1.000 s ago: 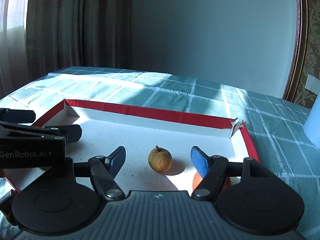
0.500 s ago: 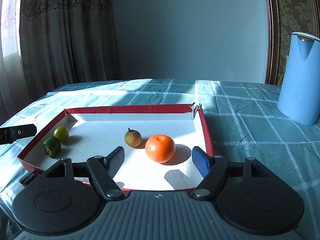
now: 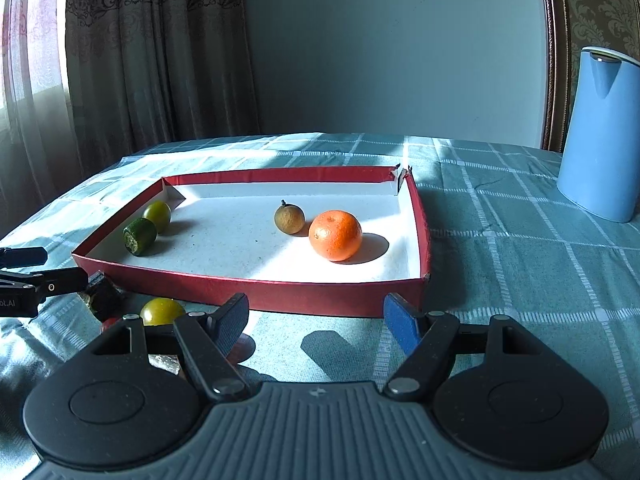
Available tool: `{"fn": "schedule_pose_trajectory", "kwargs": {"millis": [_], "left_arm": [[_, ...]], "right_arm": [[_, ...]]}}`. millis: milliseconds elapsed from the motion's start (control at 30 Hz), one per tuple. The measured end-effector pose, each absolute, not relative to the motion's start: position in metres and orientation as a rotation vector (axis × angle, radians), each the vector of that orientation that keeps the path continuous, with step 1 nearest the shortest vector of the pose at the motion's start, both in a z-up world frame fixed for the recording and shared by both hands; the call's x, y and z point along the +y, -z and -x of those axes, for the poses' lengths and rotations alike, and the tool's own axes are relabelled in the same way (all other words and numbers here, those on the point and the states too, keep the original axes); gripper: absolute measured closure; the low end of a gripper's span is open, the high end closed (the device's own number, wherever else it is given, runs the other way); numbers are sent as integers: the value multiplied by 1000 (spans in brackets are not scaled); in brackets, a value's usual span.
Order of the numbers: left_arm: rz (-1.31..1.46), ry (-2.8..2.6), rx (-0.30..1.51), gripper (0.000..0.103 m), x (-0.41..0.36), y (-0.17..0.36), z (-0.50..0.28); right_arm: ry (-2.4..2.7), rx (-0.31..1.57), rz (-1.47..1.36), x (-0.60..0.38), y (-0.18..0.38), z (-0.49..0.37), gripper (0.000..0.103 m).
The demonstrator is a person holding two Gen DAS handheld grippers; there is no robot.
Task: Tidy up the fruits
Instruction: 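Move the right gripper to another brown round fruit and grasp it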
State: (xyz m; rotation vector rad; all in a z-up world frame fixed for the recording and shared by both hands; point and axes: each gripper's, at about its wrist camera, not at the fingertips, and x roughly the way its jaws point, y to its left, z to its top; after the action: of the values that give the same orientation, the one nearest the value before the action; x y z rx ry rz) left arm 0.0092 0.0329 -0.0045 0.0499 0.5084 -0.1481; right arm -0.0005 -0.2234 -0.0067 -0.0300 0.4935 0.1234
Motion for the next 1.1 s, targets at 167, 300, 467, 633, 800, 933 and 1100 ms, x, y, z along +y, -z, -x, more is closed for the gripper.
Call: {"fn": "schedule_pose_trajectory", "kwargs": {"millis": [167, 300, 467, 633, 800, 933, 1100], "left_arm": [[-44, 178, 522, 4, 30, 6, -13], [-65, 244, 500, 3, 23, 4, -8], [-68, 220, 589, 4, 19, 11, -22], [-60, 202, 647, 14, 19, 18, -35], [-79, 215, 640, 21, 16, 19, -34], [-93, 212, 642, 21, 14, 19, -34], [-94, 213, 644, 21, 13, 20, -34]], "right_arm": [[-125, 481, 70, -216, 8, 4, 29], [-136, 476, 71, -215, 6, 6, 29], [-159, 477, 61, -216, 5, 10, 29], [-167, 471, 101, -213, 8, 20, 29], [-183, 456, 137, -210, 11, 30, 29], [-188, 466, 139, -214, 11, 32, 29], [-241, 470, 185, -208, 13, 41, 29]]}}
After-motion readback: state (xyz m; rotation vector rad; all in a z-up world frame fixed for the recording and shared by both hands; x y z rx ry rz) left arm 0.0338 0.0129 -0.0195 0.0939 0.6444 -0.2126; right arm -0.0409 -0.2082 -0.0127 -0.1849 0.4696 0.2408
